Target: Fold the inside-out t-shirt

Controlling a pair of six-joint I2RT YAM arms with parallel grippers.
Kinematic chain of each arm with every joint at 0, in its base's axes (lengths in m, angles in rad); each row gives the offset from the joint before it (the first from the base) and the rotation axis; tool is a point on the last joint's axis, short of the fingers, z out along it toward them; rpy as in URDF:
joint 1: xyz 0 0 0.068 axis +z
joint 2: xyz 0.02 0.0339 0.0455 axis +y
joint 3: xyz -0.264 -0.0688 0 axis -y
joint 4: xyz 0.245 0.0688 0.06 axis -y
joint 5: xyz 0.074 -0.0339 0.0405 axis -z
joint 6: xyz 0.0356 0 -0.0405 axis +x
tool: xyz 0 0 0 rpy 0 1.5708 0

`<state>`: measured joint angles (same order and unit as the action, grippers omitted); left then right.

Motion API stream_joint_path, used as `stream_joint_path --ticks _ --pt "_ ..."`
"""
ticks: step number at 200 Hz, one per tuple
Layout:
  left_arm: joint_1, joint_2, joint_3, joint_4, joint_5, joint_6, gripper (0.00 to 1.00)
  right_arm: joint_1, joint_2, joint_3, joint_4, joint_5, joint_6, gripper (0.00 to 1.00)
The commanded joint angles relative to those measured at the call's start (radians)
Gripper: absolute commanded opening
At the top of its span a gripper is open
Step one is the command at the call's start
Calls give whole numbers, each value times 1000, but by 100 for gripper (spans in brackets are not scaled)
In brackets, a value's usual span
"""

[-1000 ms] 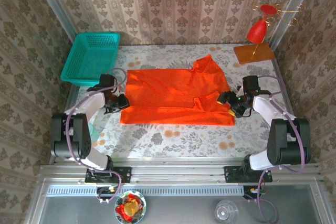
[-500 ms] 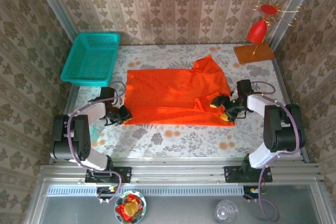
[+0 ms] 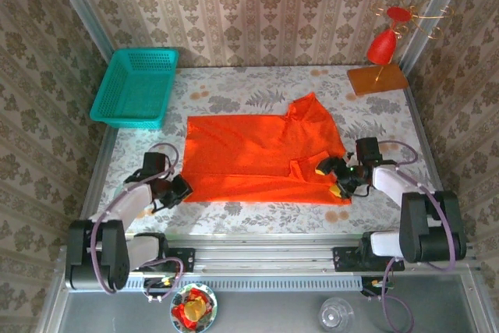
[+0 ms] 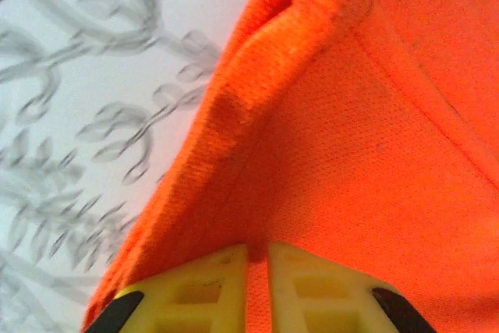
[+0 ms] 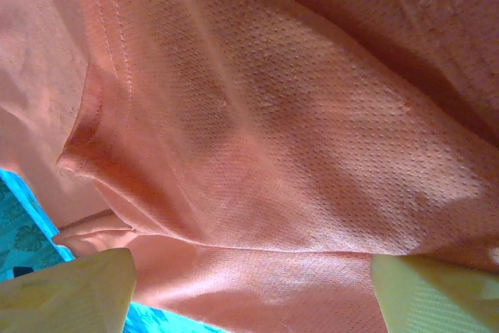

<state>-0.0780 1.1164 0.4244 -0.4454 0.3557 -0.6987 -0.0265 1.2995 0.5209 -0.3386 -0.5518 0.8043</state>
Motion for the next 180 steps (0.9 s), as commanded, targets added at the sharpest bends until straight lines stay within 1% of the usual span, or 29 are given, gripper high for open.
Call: stream_joint_path --ticks 1,26,46,72,90,109,125,144,161,180 --pt "-10 -95 -9 -138 -37 -54 16 11 -62 -56 -141 71 22 82" --pt "-29 -176 16 -157 -24 -64 16 13 -120 -16 -182 33 -7 82" --pt "-47 -144 80 -133 7 -39 16 14 -128 52 -193 -1 -42 81" --pt "-100 13 197 -78 36 3 16 14 -75 128 -176 -26 -78 82" --pt "-132 144 283 -58 47 32 16 15 18 190 -161 -59 -114 82" --pt "-147 249 338 -39 48 55 16 15 126 240 -154 -58 -144 81" --pt "-149 302 338 -23 38 59 16 16 194 256 -131 -59 -151 81" --pt "-146 331 319 -40 -4 69 16 15 248 252 -101 -58 -145 80" --pt "-142 320 275 -53 -30 71 16 16 273 239 -90 -61 -145 80" --pt "-137 268 205 -55 -57 60 16 16 275 209 -81 -60 -147 80"
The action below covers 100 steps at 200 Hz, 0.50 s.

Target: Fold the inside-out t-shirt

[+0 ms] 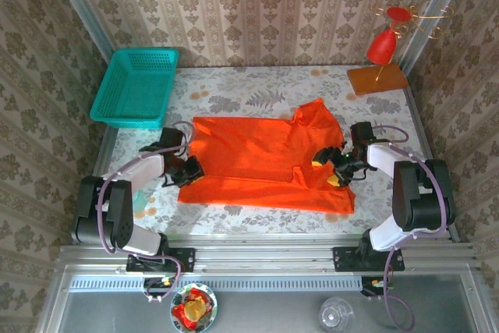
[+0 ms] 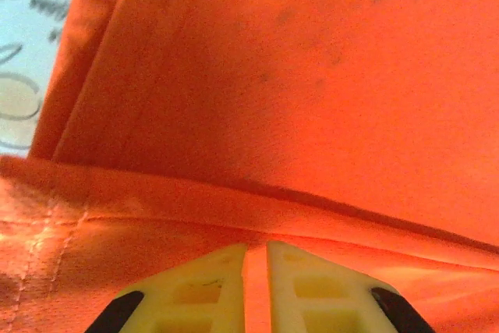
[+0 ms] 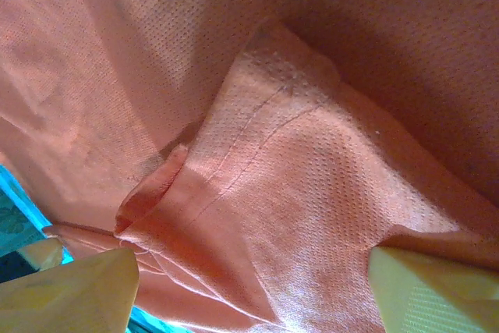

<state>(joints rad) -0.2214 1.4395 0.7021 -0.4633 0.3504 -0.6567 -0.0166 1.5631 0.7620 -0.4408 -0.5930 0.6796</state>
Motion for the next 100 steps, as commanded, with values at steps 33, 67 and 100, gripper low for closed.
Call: stream_joint_path --ticks 33,67,100 --pt "7 -153 -177 -49 -78 -26 16 22 3 -79 34 -24 -25 80" --pt "7 -243 -216 -109 -110 -54 16 50 -1 -102 14 -18 -31 79" --pt "14 -294 -196 -155 -119 -47 17 64 -78 -123 -22 32 -9 79"
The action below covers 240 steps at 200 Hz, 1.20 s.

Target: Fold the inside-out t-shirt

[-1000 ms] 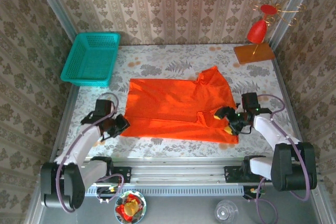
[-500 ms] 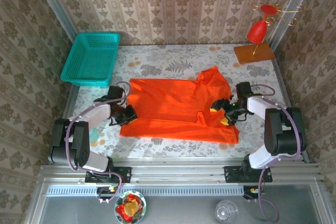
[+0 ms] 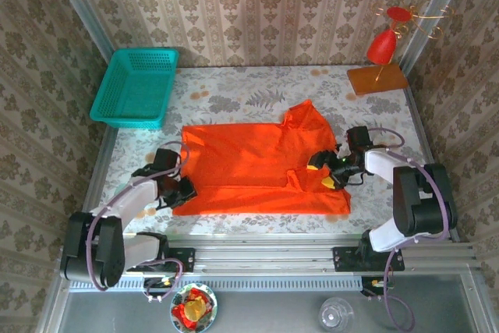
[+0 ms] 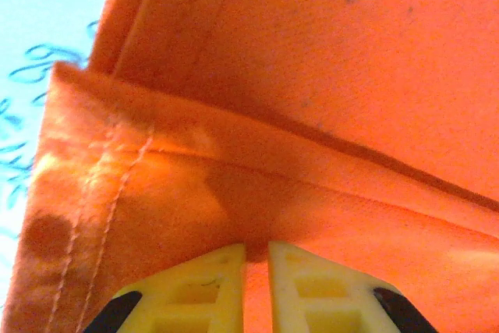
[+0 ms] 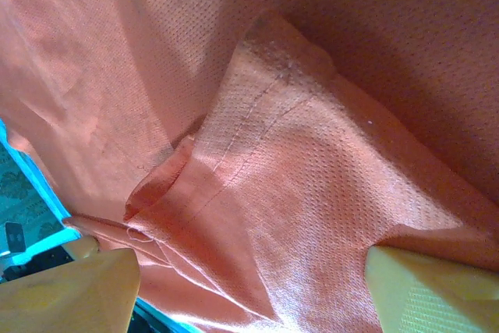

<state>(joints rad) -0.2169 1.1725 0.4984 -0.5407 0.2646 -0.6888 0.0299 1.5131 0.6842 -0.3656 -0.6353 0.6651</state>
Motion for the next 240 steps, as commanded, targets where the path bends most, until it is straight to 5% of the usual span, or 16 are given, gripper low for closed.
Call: stream_joint_path --ticks 1,54,143,240 --pt "10 -28 9 -77 -32 -15 17 18 -31 -44 -98 76 4 79" --pt "32 30 207 -87 -48 136 23 34 -83 127 -235 206 -98 78" --pt "100 530 721 -97 -148 505 33 34 -10 360 -311 305 -206 75" --pt "131 898 1060 -195 -113 592 30 34 59 434 -335 295 -215 74"
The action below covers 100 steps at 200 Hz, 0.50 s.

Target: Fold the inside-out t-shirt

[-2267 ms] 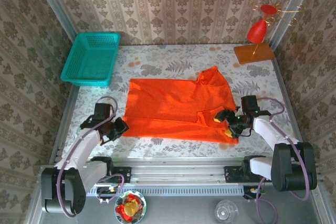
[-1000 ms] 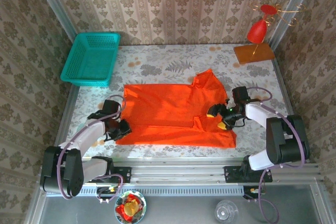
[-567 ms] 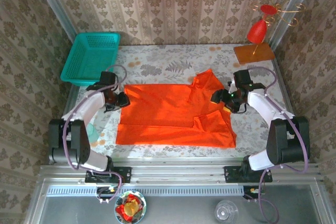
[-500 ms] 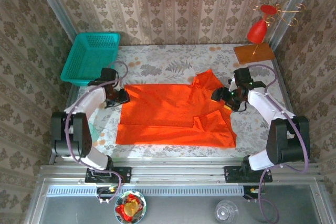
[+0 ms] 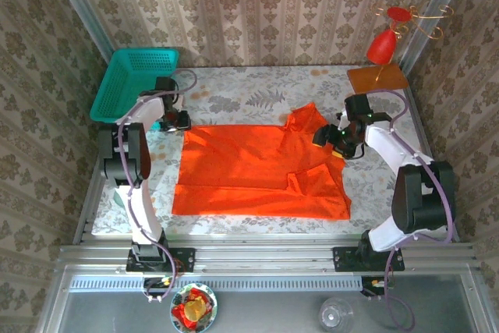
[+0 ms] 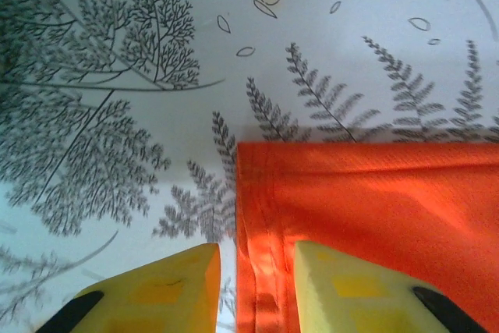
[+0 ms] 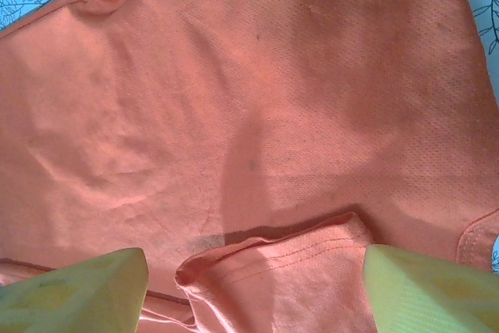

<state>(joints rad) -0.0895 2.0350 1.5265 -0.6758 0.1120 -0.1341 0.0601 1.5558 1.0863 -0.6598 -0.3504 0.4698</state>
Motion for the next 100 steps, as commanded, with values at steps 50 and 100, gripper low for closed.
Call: stream_joint_path --ticks 50,100 --pt "9 59 18 26 63 -5 13 4 36 34 -38 8 -16 74" --pt "-11 46 -8 95 -40 -10 6 4 47 34 -31 7 -10 74"
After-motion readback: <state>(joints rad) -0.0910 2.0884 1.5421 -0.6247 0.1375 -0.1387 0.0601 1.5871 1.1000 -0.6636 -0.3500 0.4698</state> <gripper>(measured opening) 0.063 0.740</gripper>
